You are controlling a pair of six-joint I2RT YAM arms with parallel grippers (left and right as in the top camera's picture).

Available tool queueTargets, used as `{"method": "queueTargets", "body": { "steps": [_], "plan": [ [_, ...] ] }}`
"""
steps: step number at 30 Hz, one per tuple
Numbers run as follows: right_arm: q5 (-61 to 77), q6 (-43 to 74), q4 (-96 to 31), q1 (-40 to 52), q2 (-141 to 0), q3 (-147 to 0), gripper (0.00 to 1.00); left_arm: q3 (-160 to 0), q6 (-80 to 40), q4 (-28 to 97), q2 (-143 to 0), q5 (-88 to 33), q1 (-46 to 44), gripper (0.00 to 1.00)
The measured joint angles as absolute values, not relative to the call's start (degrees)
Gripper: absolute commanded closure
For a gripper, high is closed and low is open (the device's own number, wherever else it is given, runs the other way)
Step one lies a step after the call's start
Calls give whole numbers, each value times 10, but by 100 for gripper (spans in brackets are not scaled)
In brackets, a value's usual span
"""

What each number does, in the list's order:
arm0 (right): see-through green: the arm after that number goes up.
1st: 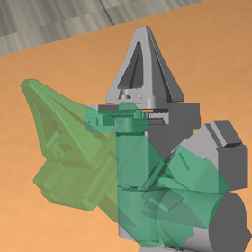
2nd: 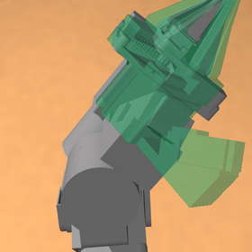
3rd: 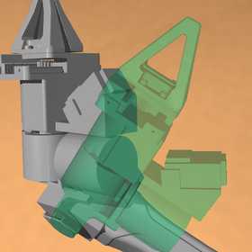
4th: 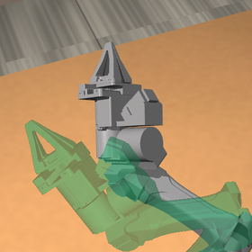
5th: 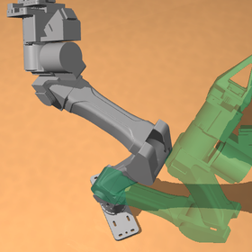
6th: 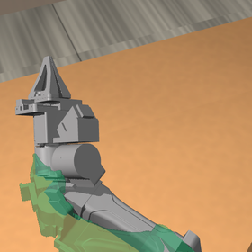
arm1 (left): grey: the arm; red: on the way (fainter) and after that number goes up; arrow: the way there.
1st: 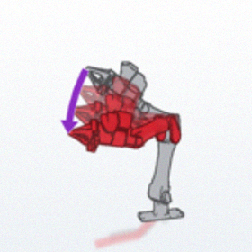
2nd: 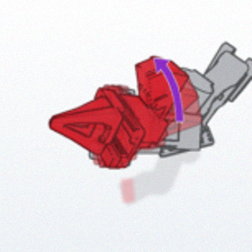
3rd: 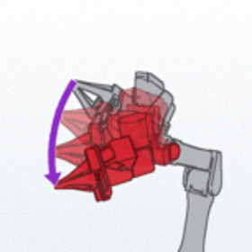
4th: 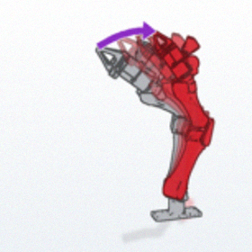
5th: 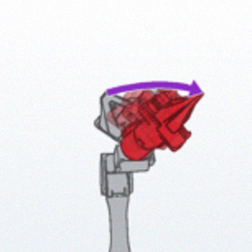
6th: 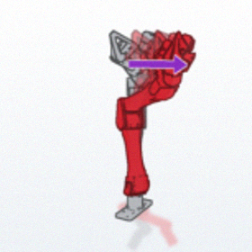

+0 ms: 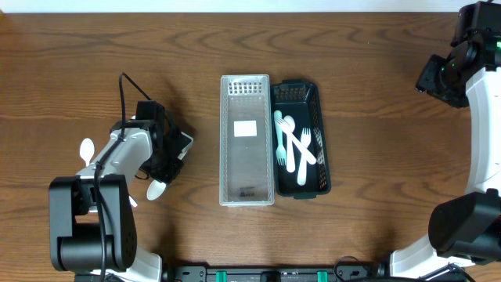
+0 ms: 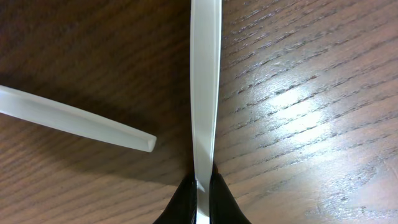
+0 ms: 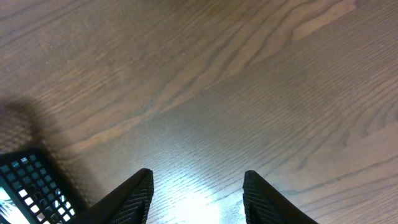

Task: Pack container
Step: 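Carry the spoon with the left gripper into the white tray, release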

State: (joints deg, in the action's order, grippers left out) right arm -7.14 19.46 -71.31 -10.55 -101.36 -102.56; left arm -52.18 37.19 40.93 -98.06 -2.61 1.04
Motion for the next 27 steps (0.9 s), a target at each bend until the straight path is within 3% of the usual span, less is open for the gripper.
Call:
{"method": "queueTargets", "body": {
  "steps": [7, 18, 27],
  "plan": [
    [-71, 192, -713, -105, -1014, -1026, 50, -529, 346, 430, -981, -26, 10, 94],
    [-71, 190, -712, -105, -1014, -1026, 50, -659, 237, 562, -906, -41, -3, 94],
    [-71, 190, -711, -105, -1014, -1026, 50, -783, 46, 567, -847, -130, -116, 94]
  ]
}}
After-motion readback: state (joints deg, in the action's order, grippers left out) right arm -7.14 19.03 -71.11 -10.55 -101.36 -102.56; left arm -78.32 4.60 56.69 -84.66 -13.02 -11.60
